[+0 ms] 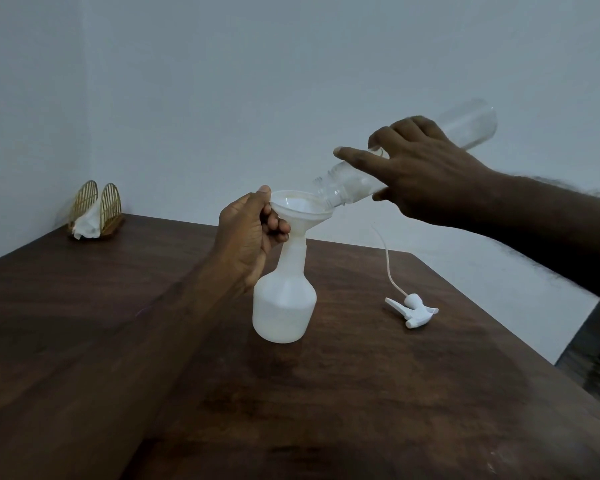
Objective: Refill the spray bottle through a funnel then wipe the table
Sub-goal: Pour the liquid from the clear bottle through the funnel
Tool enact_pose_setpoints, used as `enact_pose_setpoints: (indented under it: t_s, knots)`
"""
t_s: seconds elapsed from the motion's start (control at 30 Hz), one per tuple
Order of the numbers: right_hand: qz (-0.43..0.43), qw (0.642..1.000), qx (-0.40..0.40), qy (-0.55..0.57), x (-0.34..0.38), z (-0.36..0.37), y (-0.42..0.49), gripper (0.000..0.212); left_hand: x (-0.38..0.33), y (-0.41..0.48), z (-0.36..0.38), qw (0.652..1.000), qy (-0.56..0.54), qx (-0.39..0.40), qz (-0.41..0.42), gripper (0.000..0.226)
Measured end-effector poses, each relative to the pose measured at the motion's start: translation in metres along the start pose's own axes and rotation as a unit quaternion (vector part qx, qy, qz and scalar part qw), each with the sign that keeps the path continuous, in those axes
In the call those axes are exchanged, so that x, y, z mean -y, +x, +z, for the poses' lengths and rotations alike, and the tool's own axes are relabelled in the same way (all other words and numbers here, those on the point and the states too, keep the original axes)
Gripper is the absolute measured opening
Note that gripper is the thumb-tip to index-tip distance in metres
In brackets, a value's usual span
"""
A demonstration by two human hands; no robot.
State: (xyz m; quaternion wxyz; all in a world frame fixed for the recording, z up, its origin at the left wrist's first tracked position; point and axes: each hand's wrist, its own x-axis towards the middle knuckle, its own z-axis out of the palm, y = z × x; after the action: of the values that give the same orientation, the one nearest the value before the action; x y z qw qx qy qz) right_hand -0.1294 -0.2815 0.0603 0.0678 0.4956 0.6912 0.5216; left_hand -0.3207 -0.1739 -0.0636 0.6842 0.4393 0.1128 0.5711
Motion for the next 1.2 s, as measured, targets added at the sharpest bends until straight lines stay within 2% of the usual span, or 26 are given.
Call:
enact_pose_setpoints:
  t_s: [0.57,0.93,1.1,1.2]
  knots:
    - [-0.049,0.998,-0.037,-0.02,-0.004,-0.002,0.008,0.071,-0.001,0.001,-0.001,1.0,0.003,-0.01,-0.009,0.037]
    - [0.021,0.998,-0.037,0.047,-0.002,0.004,0.006,0.078,-0.001,0.001,-0.001,1.0,0.005,-0.005,-0.012,0.037]
    - [0.034,0.996,-0.042,0.065,-0.001,0.007,0.003,0.065,-0.001,0.001,-0.001,1.0,0.011,-0.005,-0.013,0.038]
    - [0.037,0.996,-0.044,0.069,0.001,0.008,0.003,0.064,-0.002,0.001,-0.001,1.0,0.011,-0.002,-0.012,0.038]
